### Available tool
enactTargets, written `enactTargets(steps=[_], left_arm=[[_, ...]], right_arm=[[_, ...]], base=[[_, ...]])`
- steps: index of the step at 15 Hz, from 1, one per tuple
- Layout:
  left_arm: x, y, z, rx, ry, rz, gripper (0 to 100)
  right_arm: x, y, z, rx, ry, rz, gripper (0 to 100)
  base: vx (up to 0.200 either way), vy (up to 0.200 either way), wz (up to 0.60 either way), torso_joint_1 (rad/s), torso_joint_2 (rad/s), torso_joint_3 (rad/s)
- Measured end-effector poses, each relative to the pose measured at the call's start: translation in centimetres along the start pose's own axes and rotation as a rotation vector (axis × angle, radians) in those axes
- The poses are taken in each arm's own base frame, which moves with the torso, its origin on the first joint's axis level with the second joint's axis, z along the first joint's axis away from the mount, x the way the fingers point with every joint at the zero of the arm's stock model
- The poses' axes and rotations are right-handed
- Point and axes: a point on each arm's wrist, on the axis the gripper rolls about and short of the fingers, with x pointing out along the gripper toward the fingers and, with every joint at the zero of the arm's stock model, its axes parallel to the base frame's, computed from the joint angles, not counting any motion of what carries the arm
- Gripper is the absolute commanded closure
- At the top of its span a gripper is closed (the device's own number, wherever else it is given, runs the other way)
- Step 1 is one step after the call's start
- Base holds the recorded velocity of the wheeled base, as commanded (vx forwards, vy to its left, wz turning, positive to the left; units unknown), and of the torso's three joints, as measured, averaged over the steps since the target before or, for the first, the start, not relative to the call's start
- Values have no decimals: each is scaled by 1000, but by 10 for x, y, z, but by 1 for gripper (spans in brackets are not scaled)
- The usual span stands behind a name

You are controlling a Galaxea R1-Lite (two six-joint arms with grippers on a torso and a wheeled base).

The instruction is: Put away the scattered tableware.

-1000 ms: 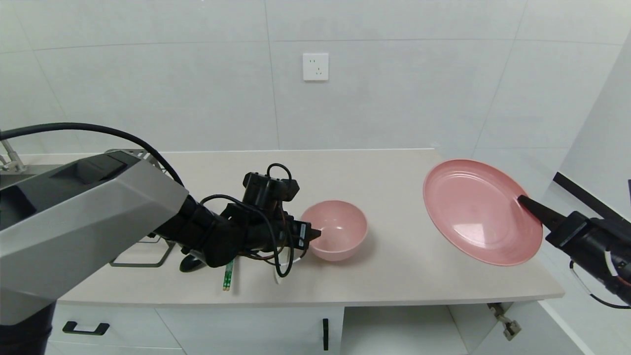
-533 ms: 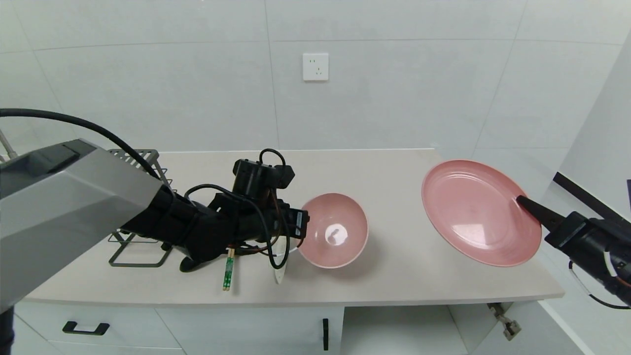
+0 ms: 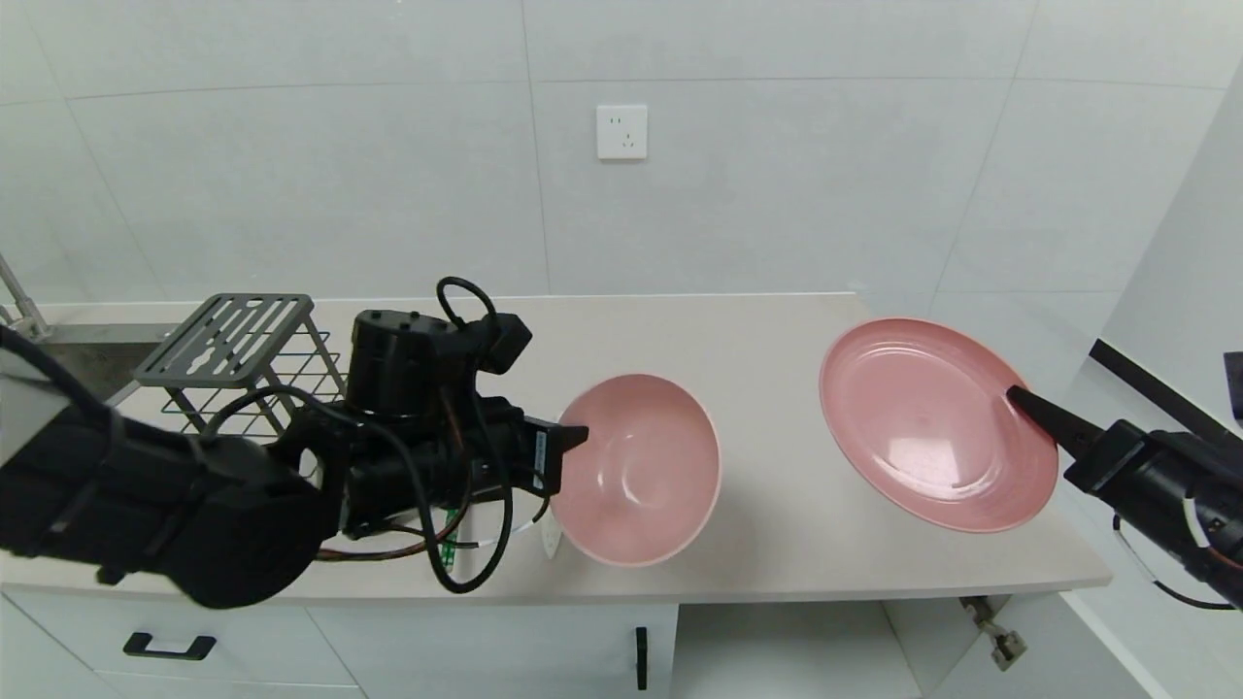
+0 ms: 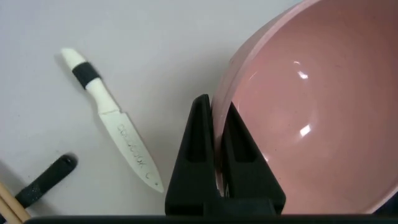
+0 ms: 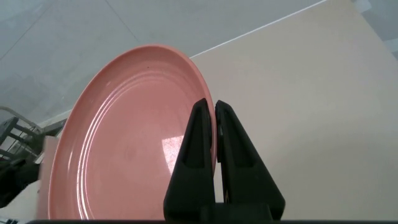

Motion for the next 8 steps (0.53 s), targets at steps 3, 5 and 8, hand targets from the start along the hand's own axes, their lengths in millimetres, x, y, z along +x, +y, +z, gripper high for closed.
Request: enactTargets(steps=[3,5,8], left_arm=[[-23,-4,-12,37,-155,-43,100],[-35,-4,-22,50,-220,-42,100],[-52,-3,-31,48,-289,51,100]], right_arm=[[0,4,-2,-1,8,17,100],[-1,6,-3,-5,15,30,100],[-6,10,-9,-99,56,68,100]], base=[[0,0,0,0,0,0],[0,0,0,0,0,0],[0,0,0,0,0,0]])
